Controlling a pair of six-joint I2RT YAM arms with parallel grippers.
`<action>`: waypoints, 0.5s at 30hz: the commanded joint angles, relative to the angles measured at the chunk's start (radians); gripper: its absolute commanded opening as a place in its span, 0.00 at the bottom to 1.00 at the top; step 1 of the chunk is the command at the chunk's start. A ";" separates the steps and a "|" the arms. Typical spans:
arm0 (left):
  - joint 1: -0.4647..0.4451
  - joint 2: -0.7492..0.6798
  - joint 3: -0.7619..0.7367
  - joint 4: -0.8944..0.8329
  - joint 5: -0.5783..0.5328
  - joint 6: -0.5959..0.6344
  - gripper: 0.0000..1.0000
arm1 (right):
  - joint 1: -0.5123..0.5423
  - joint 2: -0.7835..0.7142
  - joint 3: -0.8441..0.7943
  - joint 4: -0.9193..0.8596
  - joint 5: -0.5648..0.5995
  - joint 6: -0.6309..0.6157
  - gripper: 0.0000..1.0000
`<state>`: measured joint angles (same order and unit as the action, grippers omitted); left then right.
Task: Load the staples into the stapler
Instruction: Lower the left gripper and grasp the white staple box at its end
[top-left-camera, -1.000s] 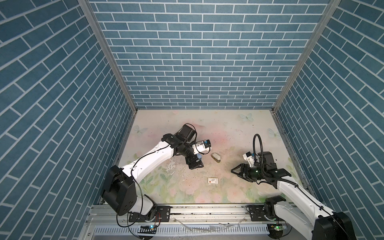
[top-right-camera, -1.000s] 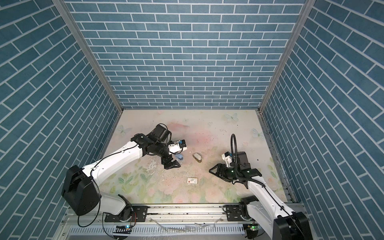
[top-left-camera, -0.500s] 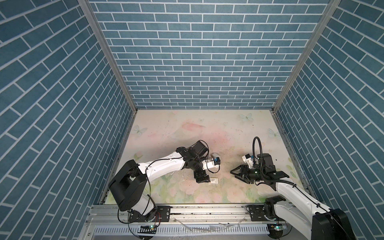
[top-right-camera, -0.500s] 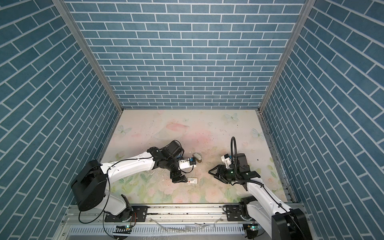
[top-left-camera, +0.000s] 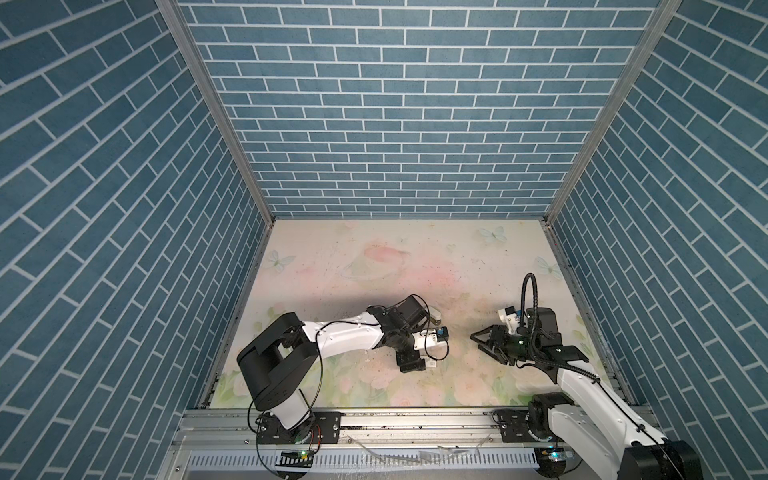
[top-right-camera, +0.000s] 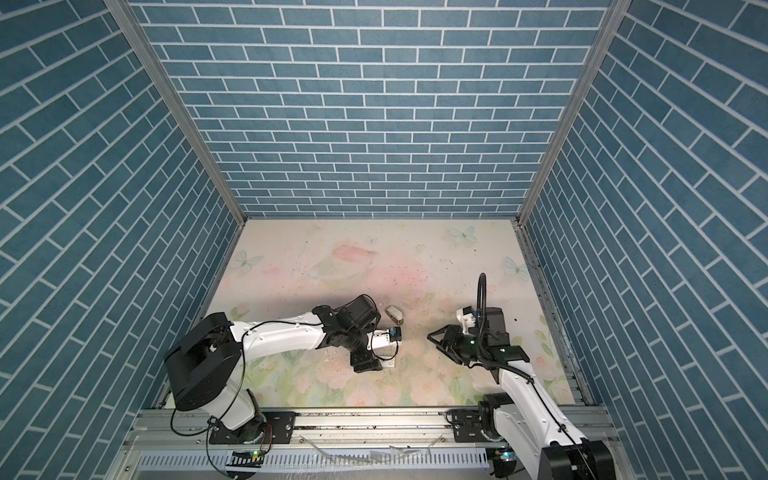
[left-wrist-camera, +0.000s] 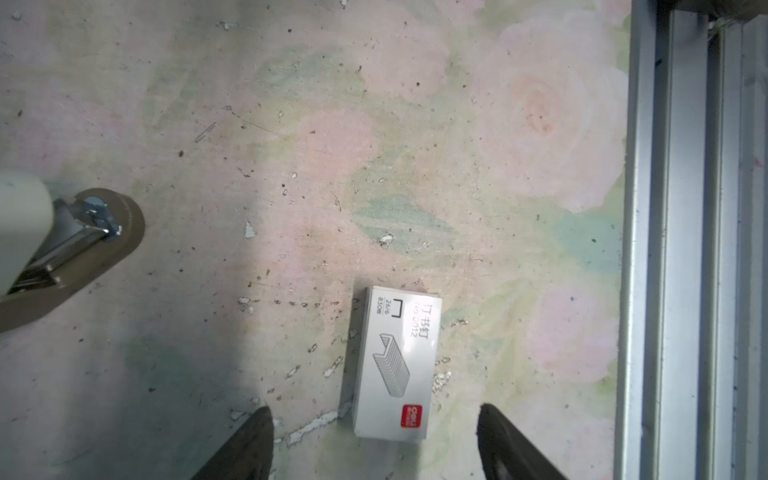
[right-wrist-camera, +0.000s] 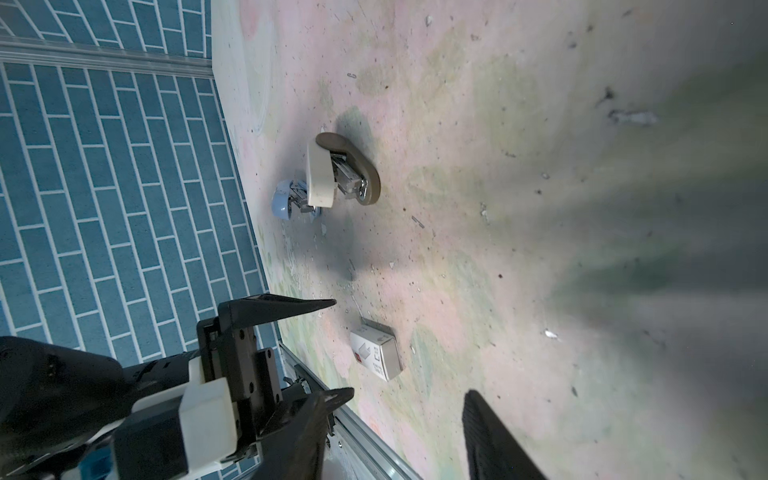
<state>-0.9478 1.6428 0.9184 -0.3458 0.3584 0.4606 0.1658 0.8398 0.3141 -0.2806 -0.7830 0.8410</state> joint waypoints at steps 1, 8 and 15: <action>-0.015 0.023 -0.010 0.029 -0.029 -0.003 0.76 | -0.012 -0.024 -0.007 -0.056 -0.012 -0.002 0.55; -0.031 0.038 -0.021 0.046 -0.038 -0.002 0.70 | -0.015 -0.025 -0.010 -0.051 -0.017 -0.005 0.55; -0.036 0.045 -0.027 0.059 -0.048 -0.001 0.71 | -0.018 -0.047 -0.022 -0.055 -0.016 -0.005 0.55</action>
<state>-0.9756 1.6688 0.8963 -0.2924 0.3164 0.4595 0.1520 0.8112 0.3088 -0.3214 -0.7898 0.8406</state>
